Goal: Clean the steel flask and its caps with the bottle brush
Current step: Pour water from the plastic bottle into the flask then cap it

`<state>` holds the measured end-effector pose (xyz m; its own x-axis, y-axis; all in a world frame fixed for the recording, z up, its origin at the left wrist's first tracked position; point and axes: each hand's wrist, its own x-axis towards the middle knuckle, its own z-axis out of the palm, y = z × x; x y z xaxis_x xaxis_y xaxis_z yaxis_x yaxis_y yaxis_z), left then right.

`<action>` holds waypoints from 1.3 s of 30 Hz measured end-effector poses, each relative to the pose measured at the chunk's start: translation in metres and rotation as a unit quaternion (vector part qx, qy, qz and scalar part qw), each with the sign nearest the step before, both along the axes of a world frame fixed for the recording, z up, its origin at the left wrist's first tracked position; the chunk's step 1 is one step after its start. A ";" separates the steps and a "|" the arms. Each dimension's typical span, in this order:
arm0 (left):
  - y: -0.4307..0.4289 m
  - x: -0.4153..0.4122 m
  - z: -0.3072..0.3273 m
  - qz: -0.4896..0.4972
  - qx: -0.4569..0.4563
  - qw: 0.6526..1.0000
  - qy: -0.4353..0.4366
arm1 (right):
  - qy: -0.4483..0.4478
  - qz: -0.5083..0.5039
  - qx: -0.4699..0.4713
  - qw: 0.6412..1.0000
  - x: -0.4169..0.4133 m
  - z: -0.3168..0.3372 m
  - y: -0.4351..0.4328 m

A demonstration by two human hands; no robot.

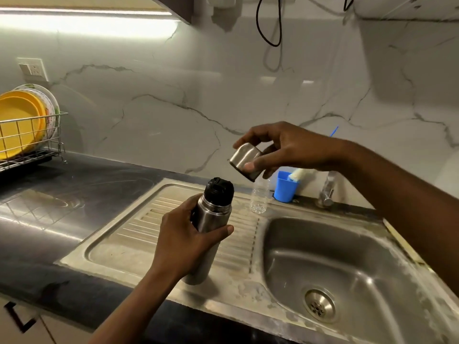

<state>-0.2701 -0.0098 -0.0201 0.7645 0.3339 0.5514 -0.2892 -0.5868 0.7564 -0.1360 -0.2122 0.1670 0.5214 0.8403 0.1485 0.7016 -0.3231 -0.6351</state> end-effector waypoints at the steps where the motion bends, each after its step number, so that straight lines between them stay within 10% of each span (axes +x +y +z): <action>1: -0.003 0.000 0.000 -0.002 0.006 1.000 -0.001 | -0.022 0.021 -0.021 0.999 -0.009 0.007 0.000; 14: -0.025 0.000 0.012 -0.016 0.029 0.999 -0.012 | -0.187 0.089 -0.170 0.963 -0.044 0.001 0.020; 27: -0.027 0.001 0.006 -0.016 0.028 0.999 -0.008 | -0.290 -0.079 -0.203 0.932 -0.049 -0.017 0.031; 32: -0.025 0.001 0.005 -0.025 0.035 0.999 -0.013 | -0.176 0.091 -0.212 0.957 -0.045 0.002 0.015; 39: -0.028 0.000 0.007 -0.012 0.046 0.999 -0.012 | -0.161 -0.061 -0.202 0.964 -0.050 -0.018 0.023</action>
<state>-0.2699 -0.0378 -0.0135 0.7585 0.2624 0.5965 -0.3213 -0.6459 0.6926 -0.1857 -0.1893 0.1490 0.6019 0.7986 -0.0081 0.7821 -0.5914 -0.1964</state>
